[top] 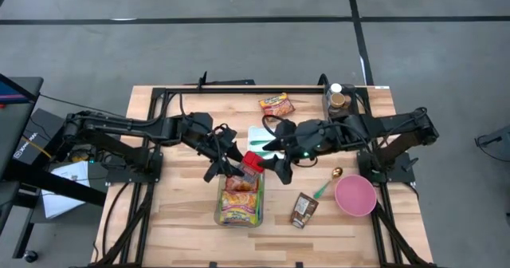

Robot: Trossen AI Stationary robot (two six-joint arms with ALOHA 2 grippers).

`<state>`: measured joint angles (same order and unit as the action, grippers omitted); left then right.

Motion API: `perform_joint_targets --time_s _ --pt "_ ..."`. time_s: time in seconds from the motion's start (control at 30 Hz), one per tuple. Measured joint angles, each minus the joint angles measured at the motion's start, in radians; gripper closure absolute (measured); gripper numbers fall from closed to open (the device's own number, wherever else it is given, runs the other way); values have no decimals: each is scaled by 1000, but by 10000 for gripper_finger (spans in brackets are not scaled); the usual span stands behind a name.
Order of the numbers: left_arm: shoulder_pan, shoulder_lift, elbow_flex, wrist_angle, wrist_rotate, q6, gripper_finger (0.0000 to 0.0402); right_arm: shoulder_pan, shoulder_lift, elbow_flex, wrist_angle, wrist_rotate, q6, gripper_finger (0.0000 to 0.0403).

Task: Pick & Place Food Item
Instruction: Put the red spice can into the black bin

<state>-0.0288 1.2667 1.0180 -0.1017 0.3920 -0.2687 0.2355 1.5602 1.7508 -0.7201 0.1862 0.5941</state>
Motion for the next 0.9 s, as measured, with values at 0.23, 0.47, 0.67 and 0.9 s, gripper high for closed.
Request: perform_joint_targets --time_s 0.23,0.47,0.67,0.9 --pt "2 0 0 0 -4 0 220 -22 42 -1 1 -69 -4 111" --pt "2 0 0 1 -8 -5 220 -35 64 3 22 -111 -19 56" --pt "2 0 0 1 -8 -8 220 -36 65 4 12 -120 -18 53" --pt "2 0 0 3 -7 -23 220 -43 87 2 14 -138 -18 57"
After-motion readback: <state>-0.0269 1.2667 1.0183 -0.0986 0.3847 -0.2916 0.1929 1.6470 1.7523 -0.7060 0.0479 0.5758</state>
